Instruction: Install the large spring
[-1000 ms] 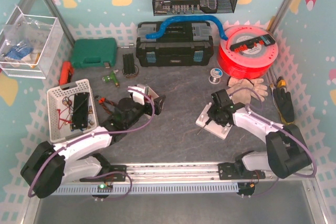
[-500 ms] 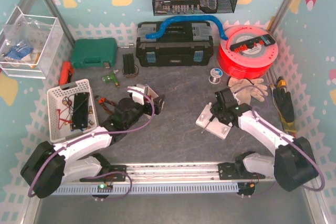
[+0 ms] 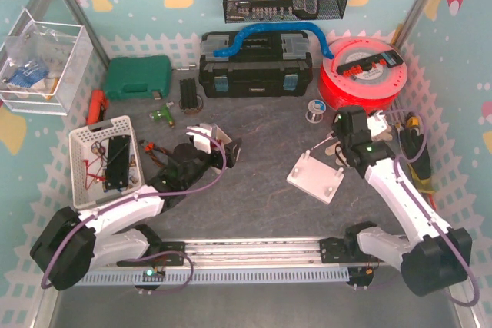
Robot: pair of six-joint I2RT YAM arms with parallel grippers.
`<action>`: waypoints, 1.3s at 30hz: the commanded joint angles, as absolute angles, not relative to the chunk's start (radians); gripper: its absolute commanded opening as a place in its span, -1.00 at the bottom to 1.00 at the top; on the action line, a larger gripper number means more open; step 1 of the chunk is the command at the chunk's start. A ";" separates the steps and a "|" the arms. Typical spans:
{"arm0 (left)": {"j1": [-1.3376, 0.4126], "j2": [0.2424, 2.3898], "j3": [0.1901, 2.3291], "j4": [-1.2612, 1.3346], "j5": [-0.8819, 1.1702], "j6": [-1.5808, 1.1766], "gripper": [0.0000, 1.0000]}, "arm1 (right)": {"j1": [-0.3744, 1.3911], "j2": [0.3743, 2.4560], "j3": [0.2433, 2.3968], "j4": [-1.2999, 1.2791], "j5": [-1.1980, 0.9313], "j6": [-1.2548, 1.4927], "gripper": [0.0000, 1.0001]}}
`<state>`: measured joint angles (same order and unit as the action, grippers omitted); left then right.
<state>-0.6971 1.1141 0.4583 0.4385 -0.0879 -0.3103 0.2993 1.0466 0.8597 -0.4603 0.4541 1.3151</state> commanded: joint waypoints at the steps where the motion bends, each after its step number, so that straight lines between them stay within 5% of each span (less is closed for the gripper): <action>1: -0.706 1.108 0.447 0.433 -0.097 -0.304 0.98 | 0.224 1.124 0.839 -0.314 0.445 1.415 -0.77; 16: -0.706 1.141 0.462 0.416 -0.135 -0.297 0.99 | 0.103 1.582 0.842 -0.071 0.332 1.547 -0.70; 23: -0.706 1.175 0.493 0.369 -0.280 -0.344 0.99 | 0.063 1.661 0.872 -0.064 0.232 1.490 -0.20; 26: -0.696 1.180 0.543 0.293 -0.360 -0.450 0.99 | 0.056 1.630 0.905 -0.096 0.212 1.371 0.16; 31: -0.666 1.230 0.689 0.098 -0.444 -0.775 0.97 | 0.057 1.584 0.997 -0.196 0.140 1.064 0.48; 35: -0.619 1.316 0.835 -0.099 -0.355 -1.009 0.65 | 0.081 1.551 1.029 -0.251 0.050 0.841 0.64; 39: -0.558 1.372 0.890 -0.162 -0.168 -1.231 0.05 | 0.161 1.509 1.038 -0.315 0.063 0.743 0.75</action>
<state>-0.6029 1.3296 0.8474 0.0029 -0.3233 -0.9295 0.0891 1.5486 1.0286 -0.2100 0.0956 0.9463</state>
